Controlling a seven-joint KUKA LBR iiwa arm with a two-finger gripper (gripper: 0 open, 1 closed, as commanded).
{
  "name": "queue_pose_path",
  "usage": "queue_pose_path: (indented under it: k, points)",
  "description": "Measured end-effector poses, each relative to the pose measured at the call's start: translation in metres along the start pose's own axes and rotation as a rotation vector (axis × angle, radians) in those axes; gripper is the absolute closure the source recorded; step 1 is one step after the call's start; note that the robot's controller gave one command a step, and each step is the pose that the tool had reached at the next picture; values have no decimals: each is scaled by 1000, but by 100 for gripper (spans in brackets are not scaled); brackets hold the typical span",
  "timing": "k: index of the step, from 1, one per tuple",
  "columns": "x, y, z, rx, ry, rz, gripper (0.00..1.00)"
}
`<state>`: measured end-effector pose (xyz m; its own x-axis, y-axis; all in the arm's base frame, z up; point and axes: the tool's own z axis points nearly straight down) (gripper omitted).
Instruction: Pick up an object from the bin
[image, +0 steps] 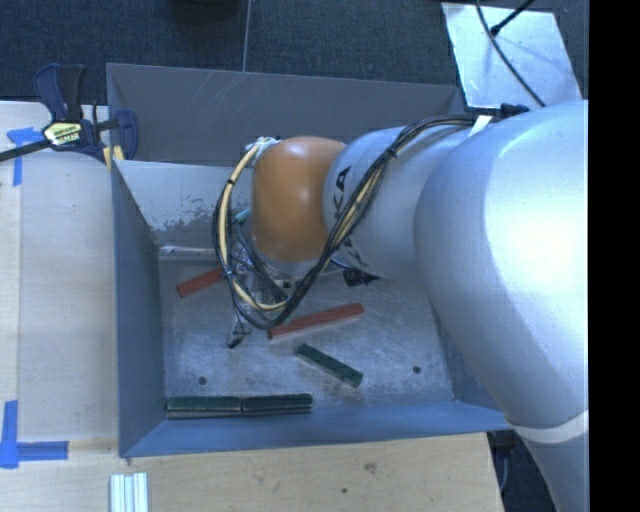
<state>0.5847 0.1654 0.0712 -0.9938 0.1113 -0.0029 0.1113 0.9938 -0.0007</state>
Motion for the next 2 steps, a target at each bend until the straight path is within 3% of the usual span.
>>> queue_pose_path:
  k: [1,2]
  points:
    - [-23,61,0,-4,-2,100,0]
    - [-25,58,-3,-3,-6,104,100]
